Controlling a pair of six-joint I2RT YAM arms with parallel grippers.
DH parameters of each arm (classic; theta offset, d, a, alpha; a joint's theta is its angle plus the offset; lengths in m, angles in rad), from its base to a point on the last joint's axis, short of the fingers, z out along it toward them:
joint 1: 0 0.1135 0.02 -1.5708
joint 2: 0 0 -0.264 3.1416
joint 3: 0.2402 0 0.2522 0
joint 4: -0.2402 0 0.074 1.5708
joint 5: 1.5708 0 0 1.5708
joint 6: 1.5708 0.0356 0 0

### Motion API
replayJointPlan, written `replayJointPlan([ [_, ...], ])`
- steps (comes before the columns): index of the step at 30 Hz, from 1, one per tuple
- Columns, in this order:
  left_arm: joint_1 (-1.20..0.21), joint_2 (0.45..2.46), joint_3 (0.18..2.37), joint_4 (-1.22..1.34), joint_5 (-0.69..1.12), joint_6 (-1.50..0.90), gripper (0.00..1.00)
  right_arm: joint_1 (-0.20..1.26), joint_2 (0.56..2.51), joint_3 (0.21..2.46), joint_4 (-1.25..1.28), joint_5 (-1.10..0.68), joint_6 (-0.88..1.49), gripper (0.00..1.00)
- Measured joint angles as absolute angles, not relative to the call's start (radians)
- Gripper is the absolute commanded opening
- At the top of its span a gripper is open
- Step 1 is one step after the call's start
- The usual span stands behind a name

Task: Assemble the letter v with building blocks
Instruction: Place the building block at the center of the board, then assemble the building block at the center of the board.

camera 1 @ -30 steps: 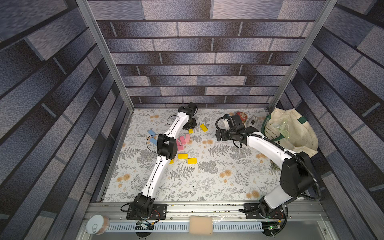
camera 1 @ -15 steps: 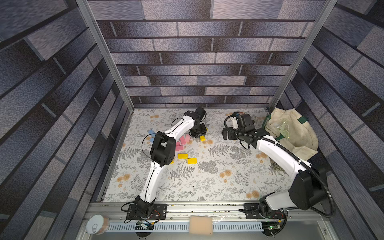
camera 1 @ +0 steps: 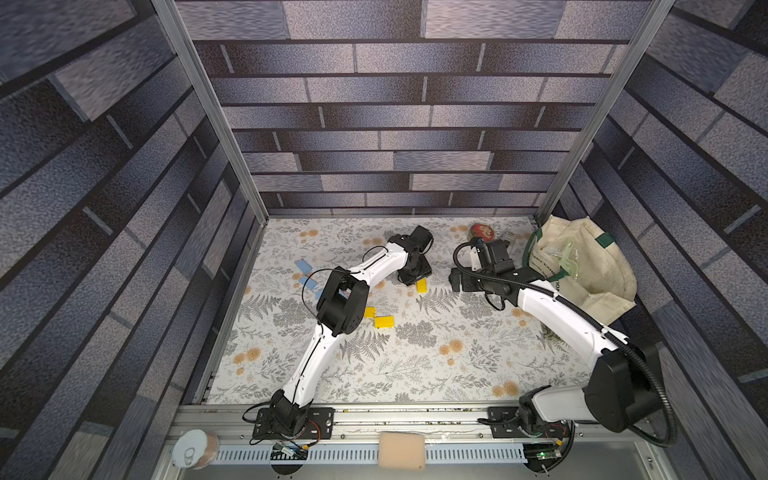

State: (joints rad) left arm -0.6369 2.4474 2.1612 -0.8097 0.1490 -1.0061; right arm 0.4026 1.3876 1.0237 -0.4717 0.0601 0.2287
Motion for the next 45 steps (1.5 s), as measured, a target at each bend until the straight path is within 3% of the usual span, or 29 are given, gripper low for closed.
replayJointPlan([
  [4,-0.619,2.448,2.181,-0.849,0.131,-0.990,0.81,0.403,1.389,0.997,-0.474,0.057,0.247,1.00],
  [8,-0.558,2.395,2.180,-0.888,0.125,-0.940,1.00,0.403,1.436,1.008,-0.465,0.042,0.274,0.94],
  [12,-0.450,2.176,2.043,-0.848,0.160,-0.896,1.00,0.418,1.576,1.067,-0.459,0.041,0.329,0.88],
  [18,-0.263,1.648,1.552,-0.564,0.316,-0.894,1.00,0.513,1.792,1.235,-0.459,0.063,0.393,0.85],
  [21,-0.245,1.505,1.338,-0.440,0.366,-0.893,1.00,0.555,1.875,1.323,-0.462,0.069,0.427,0.82],
  [27,-0.249,1.482,1.093,-0.325,0.418,-0.893,1.00,0.592,1.995,1.452,-0.500,0.104,0.463,0.73],
  [37,-0.208,1.511,1.073,-0.192,0.478,-0.894,1.00,0.611,2.087,1.488,-0.538,0.180,0.455,0.63],
  [42,-0.208,1.562,1.073,-0.167,0.503,-0.895,1.00,0.611,2.112,1.518,-0.543,0.197,0.425,0.48],
  [45,-0.208,1.585,1.073,-0.164,0.522,-0.897,1.00,0.611,2.129,1.543,-0.543,0.199,0.402,0.31],
])
